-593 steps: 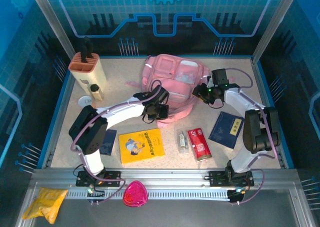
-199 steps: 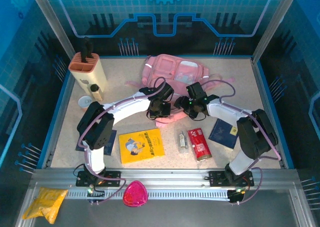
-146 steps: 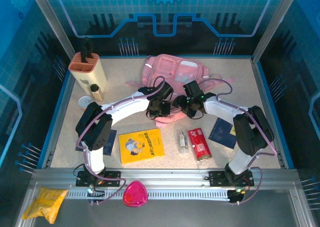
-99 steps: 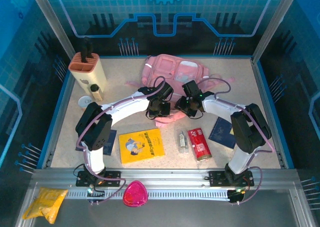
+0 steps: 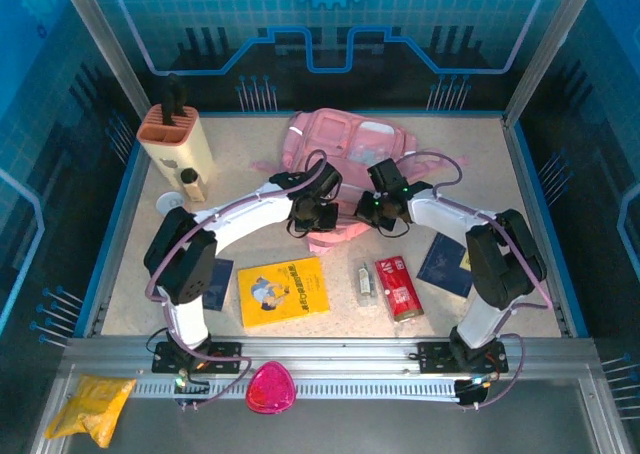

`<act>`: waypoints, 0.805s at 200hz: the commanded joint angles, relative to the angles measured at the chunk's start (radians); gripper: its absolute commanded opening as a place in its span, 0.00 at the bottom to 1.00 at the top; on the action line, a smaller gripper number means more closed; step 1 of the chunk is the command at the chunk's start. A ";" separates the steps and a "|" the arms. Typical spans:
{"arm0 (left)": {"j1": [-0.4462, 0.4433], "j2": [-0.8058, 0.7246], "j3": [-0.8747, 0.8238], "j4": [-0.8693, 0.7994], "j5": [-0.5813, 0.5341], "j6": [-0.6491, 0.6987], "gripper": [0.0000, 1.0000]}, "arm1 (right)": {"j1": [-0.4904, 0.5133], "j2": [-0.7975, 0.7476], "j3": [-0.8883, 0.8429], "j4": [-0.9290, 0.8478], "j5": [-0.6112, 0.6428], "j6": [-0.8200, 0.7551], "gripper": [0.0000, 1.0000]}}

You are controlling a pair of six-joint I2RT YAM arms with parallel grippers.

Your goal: Pack the student bag

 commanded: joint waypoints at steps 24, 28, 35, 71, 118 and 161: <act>0.068 -0.063 -0.065 -0.146 -0.075 0.021 0.00 | -0.086 -0.053 -0.001 -0.033 0.111 -0.094 0.00; 0.070 -0.064 -0.068 -0.147 -0.076 0.023 0.00 | -0.090 -0.055 0.001 -0.037 0.110 -0.095 0.00; 0.075 -0.070 -0.075 -0.149 -0.078 0.024 0.00 | -0.099 -0.058 0.003 -0.040 0.110 -0.101 0.00; 0.108 -0.105 -0.107 -0.152 -0.088 0.027 0.00 | -0.117 -0.076 0.016 -0.056 0.143 -0.132 0.00; 0.147 -0.114 -0.134 -0.151 -0.086 0.043 0.00 | -0.148 -0.082 0.034 -0.067 0.144 -0.155 0.00; 0.171 -0.110 -0.141 -0.155 -0.081 0.053 0.00 | -0.191 -0.074 0.060 -0.074 0.114 -0.159 0.00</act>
